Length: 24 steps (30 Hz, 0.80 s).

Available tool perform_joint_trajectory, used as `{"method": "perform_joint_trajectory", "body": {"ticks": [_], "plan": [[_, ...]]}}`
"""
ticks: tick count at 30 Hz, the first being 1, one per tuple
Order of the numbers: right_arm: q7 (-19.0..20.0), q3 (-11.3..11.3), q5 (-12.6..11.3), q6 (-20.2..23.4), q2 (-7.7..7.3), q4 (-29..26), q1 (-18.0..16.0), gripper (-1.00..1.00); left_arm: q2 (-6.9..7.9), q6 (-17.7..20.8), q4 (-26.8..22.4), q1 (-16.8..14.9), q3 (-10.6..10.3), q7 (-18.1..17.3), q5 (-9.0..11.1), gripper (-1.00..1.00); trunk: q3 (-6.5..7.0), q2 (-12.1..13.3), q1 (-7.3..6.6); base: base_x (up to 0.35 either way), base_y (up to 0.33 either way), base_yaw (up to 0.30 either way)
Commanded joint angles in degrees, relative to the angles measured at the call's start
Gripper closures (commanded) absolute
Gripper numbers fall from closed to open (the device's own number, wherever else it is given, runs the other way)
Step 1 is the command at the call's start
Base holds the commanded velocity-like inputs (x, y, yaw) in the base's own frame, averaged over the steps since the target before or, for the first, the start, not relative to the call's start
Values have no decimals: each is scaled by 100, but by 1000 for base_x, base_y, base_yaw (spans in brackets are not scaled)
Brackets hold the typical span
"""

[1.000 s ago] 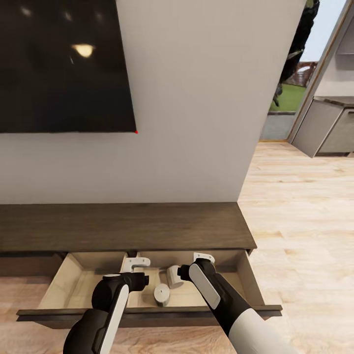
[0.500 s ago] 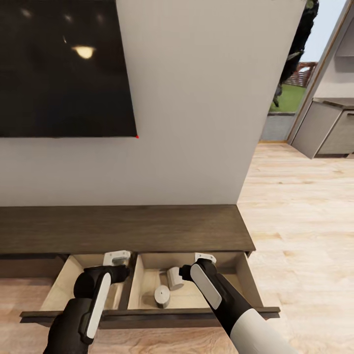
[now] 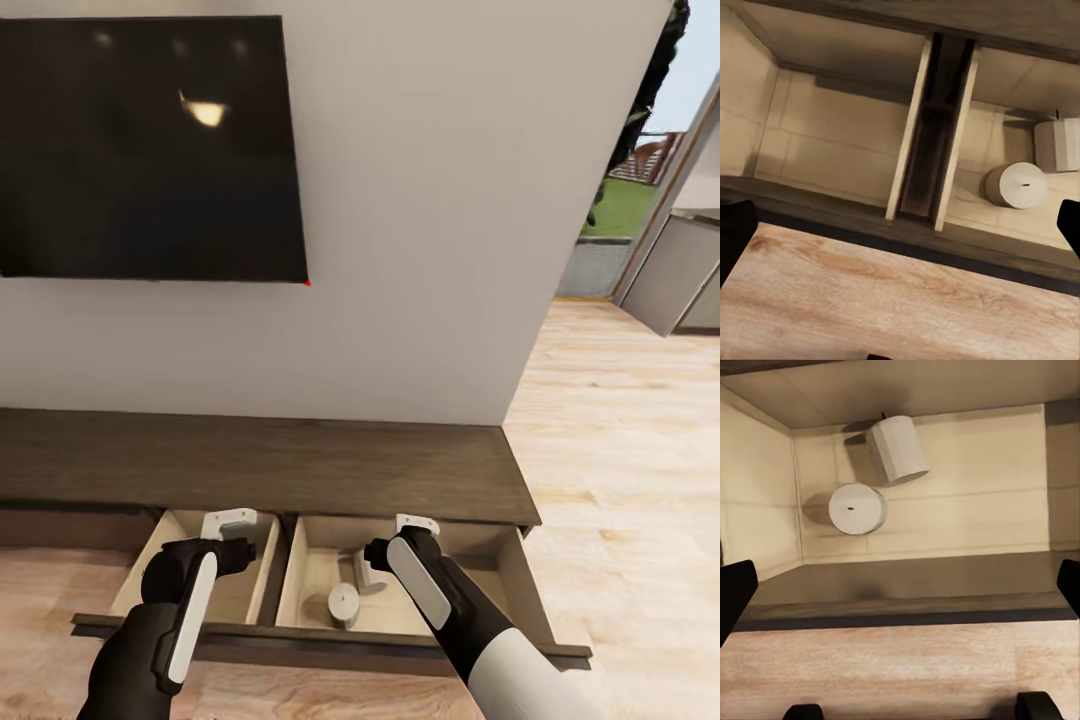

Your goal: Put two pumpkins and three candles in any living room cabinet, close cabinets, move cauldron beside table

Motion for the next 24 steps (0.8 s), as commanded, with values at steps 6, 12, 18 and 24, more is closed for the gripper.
{"method": "perform_joint_trajectory", "body": {"ticks": [6,12,18,24], "plan": [[14,0,-2,-16,-3,0,4,-100,-9,0,3,0,-8,1,-5,-100,117,242,-132,0,0,50],[15,0,-16,-6,-3,0,5,-100,-3,0,8,0,-9,1,-5,-100,242,483,-264,0,0,-96],[7,0,-30,-6,-3,0,5,-100,-8,0,9,0,-9,0,-5,-100,389,724,-396,0,0,-186],[6,0,-32,-9,-3,0,5,-100,-2,0,3,0,-9,0,3,-100,548,964,-528,0,0,-134]]}}
